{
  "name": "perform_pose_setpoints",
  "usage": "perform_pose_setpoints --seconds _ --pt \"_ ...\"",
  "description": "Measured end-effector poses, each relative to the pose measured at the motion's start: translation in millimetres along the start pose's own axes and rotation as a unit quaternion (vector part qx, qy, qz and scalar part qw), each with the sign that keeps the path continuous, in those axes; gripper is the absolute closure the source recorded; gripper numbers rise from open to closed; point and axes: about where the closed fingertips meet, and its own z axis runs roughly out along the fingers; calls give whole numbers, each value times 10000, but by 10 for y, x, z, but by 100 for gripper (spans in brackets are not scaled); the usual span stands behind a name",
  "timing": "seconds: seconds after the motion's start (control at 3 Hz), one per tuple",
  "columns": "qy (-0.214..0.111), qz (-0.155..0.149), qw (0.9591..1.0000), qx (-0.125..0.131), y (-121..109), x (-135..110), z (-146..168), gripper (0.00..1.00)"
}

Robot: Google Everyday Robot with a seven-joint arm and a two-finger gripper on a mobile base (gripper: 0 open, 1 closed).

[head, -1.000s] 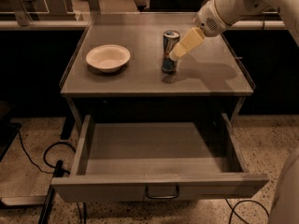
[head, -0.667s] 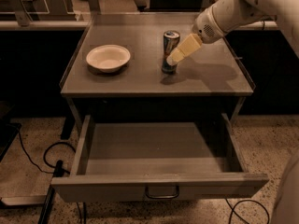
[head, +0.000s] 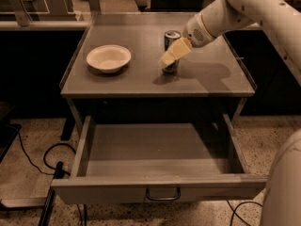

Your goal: Place redbull can into top drawer

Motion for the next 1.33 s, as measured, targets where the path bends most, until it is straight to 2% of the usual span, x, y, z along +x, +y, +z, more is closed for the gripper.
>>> perform_pose_setpoints --seconds 0.33,0.67,1.33 --pt "-71 -24 9999 -72 6 -92 86 0" --pt "-72 -25 9999 -72 6 -93 86 18" --pt "-72 -25 9999 -73 6 -93 87 66"
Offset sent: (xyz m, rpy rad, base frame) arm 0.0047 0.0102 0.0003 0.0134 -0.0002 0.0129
